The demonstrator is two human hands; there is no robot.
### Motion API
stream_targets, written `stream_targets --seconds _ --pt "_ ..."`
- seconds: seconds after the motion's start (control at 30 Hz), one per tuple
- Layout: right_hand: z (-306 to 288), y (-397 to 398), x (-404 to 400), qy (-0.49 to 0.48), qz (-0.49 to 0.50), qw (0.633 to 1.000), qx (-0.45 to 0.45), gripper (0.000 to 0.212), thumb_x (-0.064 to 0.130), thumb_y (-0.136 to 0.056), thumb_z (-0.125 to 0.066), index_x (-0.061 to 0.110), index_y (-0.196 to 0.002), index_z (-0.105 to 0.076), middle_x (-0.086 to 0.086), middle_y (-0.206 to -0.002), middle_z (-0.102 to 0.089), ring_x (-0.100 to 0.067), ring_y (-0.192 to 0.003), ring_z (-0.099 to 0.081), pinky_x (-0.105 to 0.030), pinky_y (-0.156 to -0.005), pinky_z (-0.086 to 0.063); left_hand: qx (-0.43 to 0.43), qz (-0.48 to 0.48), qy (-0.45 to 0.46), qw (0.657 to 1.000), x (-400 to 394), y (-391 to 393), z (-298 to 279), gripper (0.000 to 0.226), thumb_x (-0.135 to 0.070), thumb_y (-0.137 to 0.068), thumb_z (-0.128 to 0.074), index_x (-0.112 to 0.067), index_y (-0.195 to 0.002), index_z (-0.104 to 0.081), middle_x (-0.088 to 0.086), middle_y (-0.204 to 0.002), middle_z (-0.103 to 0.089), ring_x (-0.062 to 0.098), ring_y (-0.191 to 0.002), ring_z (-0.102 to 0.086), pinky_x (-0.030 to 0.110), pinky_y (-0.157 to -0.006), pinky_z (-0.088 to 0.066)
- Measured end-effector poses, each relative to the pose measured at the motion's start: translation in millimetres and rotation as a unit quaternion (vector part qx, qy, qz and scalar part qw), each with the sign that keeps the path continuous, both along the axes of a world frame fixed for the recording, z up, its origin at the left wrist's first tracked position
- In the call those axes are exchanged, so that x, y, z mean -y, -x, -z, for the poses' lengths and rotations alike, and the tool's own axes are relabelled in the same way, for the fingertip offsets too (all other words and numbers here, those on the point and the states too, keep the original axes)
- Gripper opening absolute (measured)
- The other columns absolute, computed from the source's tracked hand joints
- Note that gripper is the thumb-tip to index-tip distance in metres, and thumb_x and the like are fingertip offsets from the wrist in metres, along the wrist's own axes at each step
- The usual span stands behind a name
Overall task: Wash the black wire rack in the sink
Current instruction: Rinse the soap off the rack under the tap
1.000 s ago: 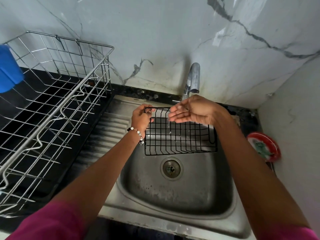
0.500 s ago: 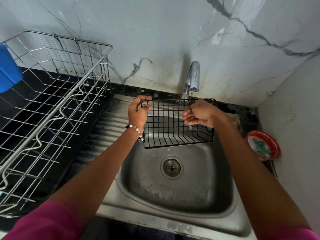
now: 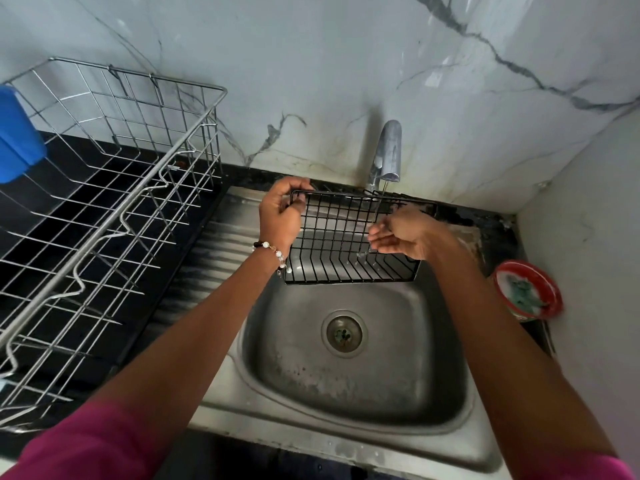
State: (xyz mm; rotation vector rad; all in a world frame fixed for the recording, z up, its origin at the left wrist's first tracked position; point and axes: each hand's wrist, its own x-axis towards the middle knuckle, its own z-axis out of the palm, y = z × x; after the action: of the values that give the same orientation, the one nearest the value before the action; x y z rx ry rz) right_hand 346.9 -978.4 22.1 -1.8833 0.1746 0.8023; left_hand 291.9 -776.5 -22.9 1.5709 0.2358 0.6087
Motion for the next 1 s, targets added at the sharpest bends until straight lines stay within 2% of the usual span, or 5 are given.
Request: stream_targets --seconds 0.17,0.57,0.67,0.87,1.0 --pt "-7.7 0.2 -2.1 -0.157 0.018 0.987 -0.039 0.030 -0.003 -0.096 -0.036 -0.008 -0.111 -0.062 -0.022 -0.108 -0.069 -0.030 -0.102 -0.068 -0.039 -0.091 -0.054 0.029 0.005 -0.011 1.000 1.5 -4.1 -6.8 0.046 0.016 -0.073 -0.052 -0.026 -0.086 -0.066 0.005 -0.103 -0.066 0.015 -0.102 -0.063 0.041 -0.094 -0.051" --pt "-3.2 -0.4 -4.0 -0.003 0.007 1.000 0.019 0.027 -0.004 -0.094 -0.039 -0.011 -0.111 -0.060 -0.025 -0.114 -0.065 -0.030 -0.098 -0.067 -0.039 -0.086 -0.056 0.066 0.015 0.023 0.997 9.8 -7.7 -14.6 0.047 0.020 -0.074 -0.051 -0.015 -0.102 -0.066 0.013 -0.114 -0.063 0.013 -0.105 -0.059 0.030 -0.089 -0.052" --pt "-5.4 -1.7 -0.7 -0.107 0.038 0.993 0.015 0.030 -0.009 -0.094 -0.035 -0.009 -0.111 -0.060 -0.023 -0.112 -0.066 -0.031 -0.103 -0.067 -0.038 -0.087 -0.055 0.060 0.021 0.041 0.997 10.4 -8.2 -14.4 0.046 0.021 -0.074 -0.052 -0.009 -0.107 -0.065 0.005 -0.112 -0.064 0.013 -0.105 -0.056 0.037 -0.092 -0.050" --pt "-9.4 3.6 -5.8 -0.069 0.008 0.997 0.020 0.031 -0.010 -0.093 -0.035 -0.010 -0.107 -0.063 -0.025 -0.112 -0.066 -0.031 -0.099 -0.068 -0.039 -0.090 -0.054 -0.038 0.042 0.154 0.986 13.8 -11.4 -7.9 0.045 0.016 -0.084 -0.049 -0.012 -0.116 -0.063 -0.002 -0.094 -0.060 0.019 -0.088 -0.053 0.015 -0.063 -0.048" --pt "-22.1 12.8 -13.3 -0.142 -0.026 0.989 -0.016 0.031 -0.011 -0.094 -0.035 -0.010 -0.109 -0.062 -0.025 -0.106 -0.068 -0.032 -0.100 -0.068 -0.040 -0.090 -0.055 -0.154 0.046 0.212 0.964 13.5 -13.1 9.1 0.029 0.002 -0.093 -0.049 -0.019 -0.105 -0.064 -0.003 -0.084 -0.061 0.019 -0.075 -0.060 0.022 -0.056 -0.043"
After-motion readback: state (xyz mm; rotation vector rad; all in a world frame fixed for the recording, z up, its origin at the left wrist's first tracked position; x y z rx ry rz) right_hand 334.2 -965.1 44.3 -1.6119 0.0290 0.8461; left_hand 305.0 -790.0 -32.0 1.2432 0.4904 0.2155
